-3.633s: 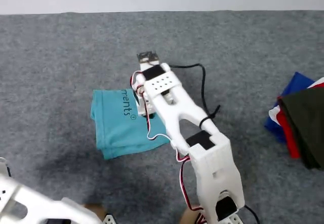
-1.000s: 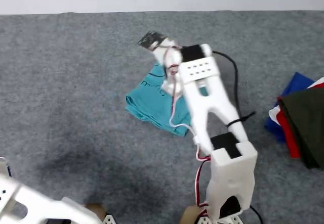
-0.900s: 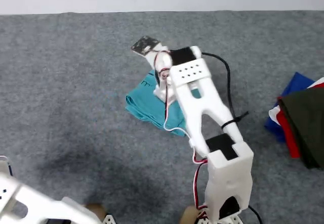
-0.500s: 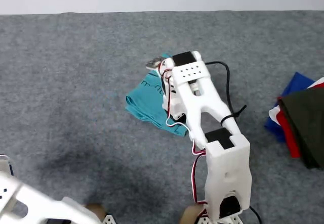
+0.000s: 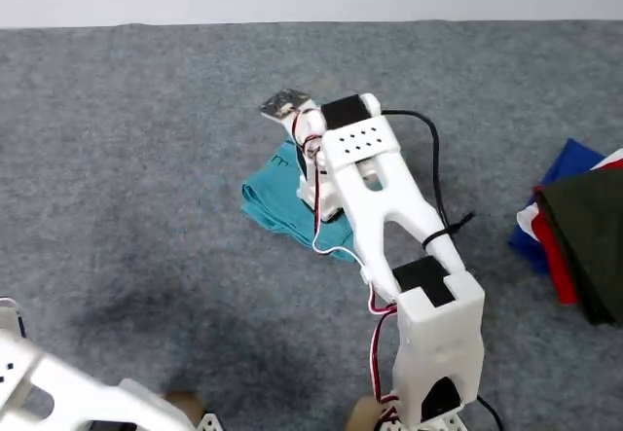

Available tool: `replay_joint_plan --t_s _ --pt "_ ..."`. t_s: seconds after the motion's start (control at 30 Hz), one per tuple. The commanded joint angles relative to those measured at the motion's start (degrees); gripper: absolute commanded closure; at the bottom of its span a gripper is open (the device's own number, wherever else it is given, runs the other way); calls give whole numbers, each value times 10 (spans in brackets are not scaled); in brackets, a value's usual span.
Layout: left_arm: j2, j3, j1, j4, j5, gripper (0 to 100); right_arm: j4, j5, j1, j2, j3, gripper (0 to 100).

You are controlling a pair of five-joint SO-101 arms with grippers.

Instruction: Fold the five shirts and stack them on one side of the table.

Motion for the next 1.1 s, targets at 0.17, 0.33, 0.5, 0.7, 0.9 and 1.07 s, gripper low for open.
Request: replay_joint_plan --t_s 0.17,0.33,0.5,0.7,0.9,1.07 --pt "-14 -7 4 -9 -4 998 24 -6 19 85 13 988" --pt "-14 -7 4 -9 -4 998 85 -5 47 57 13 988" --pt "-14 -7 5 -9 -4 998 78 -4 38 -13 13 988" --pt "-14 -7 5 -9 -4 998 51 -43 11 -66 12 988" --pt "-14 -7 5 -9 -4 998 58 -281 29 -124 12 988" --pt "-14 -7 5 -6 -4 998 58 -419 41 -144 15 988"
